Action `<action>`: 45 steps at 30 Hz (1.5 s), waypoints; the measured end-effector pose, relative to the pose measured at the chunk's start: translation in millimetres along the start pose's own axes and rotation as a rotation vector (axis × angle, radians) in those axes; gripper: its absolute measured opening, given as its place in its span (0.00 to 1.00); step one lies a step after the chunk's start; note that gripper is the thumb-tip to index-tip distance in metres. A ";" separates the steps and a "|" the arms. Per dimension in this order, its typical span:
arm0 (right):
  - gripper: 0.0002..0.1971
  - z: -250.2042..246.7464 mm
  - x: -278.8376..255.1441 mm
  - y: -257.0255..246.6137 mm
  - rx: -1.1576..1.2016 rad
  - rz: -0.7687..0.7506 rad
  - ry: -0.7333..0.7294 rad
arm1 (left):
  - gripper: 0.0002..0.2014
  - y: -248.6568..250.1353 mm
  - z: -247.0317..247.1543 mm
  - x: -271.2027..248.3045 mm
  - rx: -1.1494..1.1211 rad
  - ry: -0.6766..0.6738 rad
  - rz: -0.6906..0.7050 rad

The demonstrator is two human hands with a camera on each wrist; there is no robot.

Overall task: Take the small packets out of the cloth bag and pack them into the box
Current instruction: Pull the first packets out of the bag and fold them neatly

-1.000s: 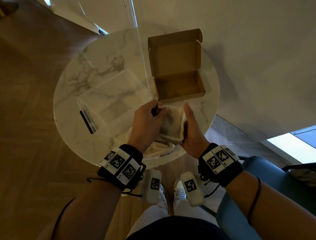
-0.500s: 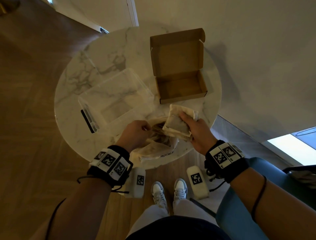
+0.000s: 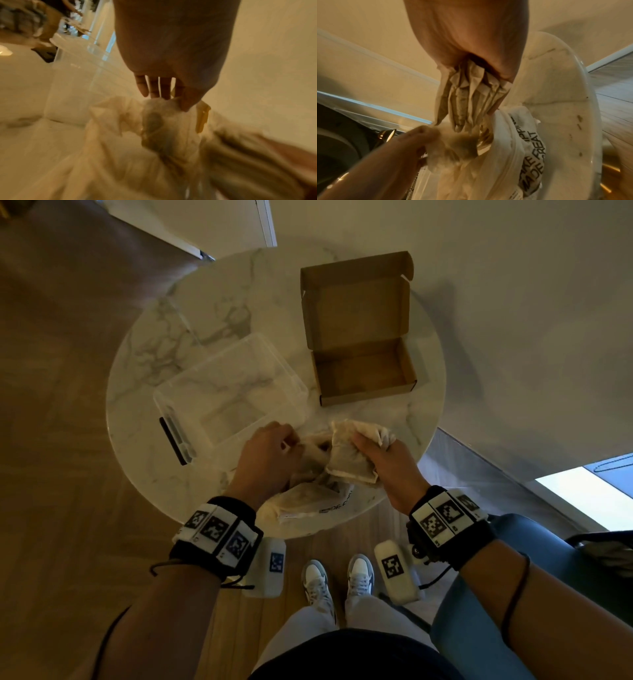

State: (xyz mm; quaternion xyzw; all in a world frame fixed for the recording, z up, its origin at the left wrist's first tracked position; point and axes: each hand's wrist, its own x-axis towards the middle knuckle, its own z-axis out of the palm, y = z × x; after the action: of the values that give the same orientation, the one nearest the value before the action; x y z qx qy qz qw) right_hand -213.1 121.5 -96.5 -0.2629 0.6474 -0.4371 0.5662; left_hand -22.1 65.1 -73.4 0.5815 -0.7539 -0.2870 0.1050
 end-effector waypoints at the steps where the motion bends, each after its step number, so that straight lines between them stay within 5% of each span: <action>1: 0.06 0.6 0.0 -0.6 -0.012 -0.003 0.002 | 0.07 3.4 -6.9 0.2 -0.136 0.025 0.000; 8: 0.08 11.4 -0.8 0.3 0.041 0.048 -0.012 | 0.10 40.0 -48.7 -3.9 -0.522 0.103 0.143; 12: 0.20 18.5 -4.5 -2.1 0.082 0.128 -0.130 | 0.07 43.8 -46.1 -1.4 -0.429 0.097 0.156; 17: 0.15 18.1 -4.9 -5.9 0.159 0.168 -0.175 | 0.04 49.7 -43.9 -4.4 -0.250 0.229 0.369; 22: 0.20 21.2 -4.8 -10.4 0.241 0.195 -0.215 | 0.06 41.5 -4.9 -22.6 0.114 0.075 0.591; 30: 0.35 11.7 -7.2 -16.1 0.500 0.195 -0.426 | 0.10 40.0 5.8 -27.6 0.167 0.057 0.612; 35: 0.23 16.6 -4.3 -14.3 0.310 0.161 -0.318 | 0.08 47.7 3.3 -24.9 0.218 0.152 0.665; 40: 0.27 13.2 1.8 -8.6 0.351 0.137 -0.258 | 0.08 55.7 5.8 -30.6 0.250 0.252 0.721; 42: 0.32 13.7 2.2 -9.4 0.327 0.125 -0.194 | 0.10 53.9 8.4 -31.5 0.239 0.223 0.689; 45: 0.24 11.8 2.3 -9.6 0.342 0.077 -0.150 | 0.12 51.8 6.5 -29.2 0.102 0.222 0.565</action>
State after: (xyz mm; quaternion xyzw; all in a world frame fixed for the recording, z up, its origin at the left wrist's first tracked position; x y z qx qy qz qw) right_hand -203.7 111.8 -89.1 -0.1698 0.5292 -0.4980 0.6657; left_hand -58.7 102.7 -44.8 0.3811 -0.8832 -0.1430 0.2330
